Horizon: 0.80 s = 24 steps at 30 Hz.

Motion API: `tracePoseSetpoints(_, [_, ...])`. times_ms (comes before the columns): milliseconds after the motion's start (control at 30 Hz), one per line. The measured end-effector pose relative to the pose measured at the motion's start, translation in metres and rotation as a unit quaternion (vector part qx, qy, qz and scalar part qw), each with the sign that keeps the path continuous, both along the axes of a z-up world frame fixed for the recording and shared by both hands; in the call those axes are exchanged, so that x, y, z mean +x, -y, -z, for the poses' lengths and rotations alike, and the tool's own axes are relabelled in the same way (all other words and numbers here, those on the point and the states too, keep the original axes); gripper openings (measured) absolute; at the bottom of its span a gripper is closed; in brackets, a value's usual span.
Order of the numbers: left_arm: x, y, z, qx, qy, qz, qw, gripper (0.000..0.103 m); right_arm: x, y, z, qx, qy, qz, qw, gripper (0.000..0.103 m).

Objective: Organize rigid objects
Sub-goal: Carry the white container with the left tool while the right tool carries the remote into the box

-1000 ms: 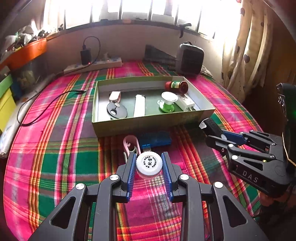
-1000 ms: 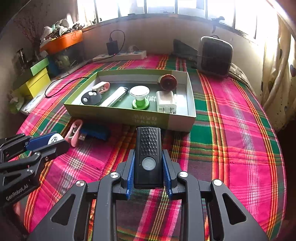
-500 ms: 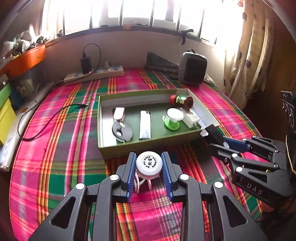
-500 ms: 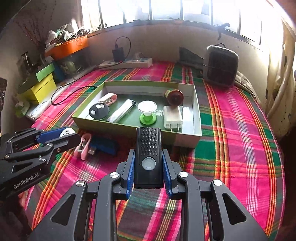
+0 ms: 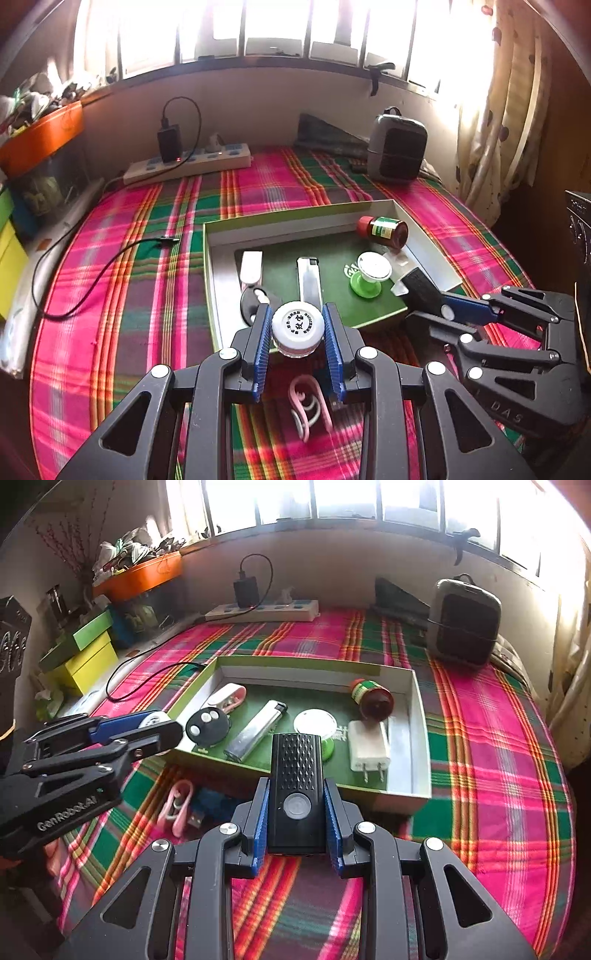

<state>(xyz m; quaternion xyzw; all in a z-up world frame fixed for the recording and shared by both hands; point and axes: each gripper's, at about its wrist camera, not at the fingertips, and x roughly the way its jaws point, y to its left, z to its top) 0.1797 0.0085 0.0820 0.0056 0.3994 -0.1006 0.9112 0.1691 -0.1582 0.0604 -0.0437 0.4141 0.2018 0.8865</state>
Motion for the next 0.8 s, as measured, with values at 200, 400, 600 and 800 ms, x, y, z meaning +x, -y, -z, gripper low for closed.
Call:
tracePoseSetpoints(200, [0.019,-0.003,-0.001,-0.007,0.0,0.003,1.0,0.027,0.011,-0.011,0.003,-0.001,-0.009,-0.007,1.0,0.028])
tracePoseSetpoints(400, [0.044,-0.008,-0.004,-0.01,-0.001,-0.003,0.9999,0.027,0.023,-0.016,0.008,-0.002,-0.018,-0.01,1.0,0.028])
tracePoseSetpoints(600, [0.064,-0.018,0.001,-0.015,-0.011,-0.021,0.9996,0.027,0.034,-0.022,0.01,-0.003,-0.022,-0.016,1.0,0.028])
tracePoseSetpoints(800, [0.071,-0.02,0.013,-0.011,-0.023,-0.025,0.9994,0.027,0.044,-0.031,0.014,-0.003,-0.031,-0.023,0.999,0.028])
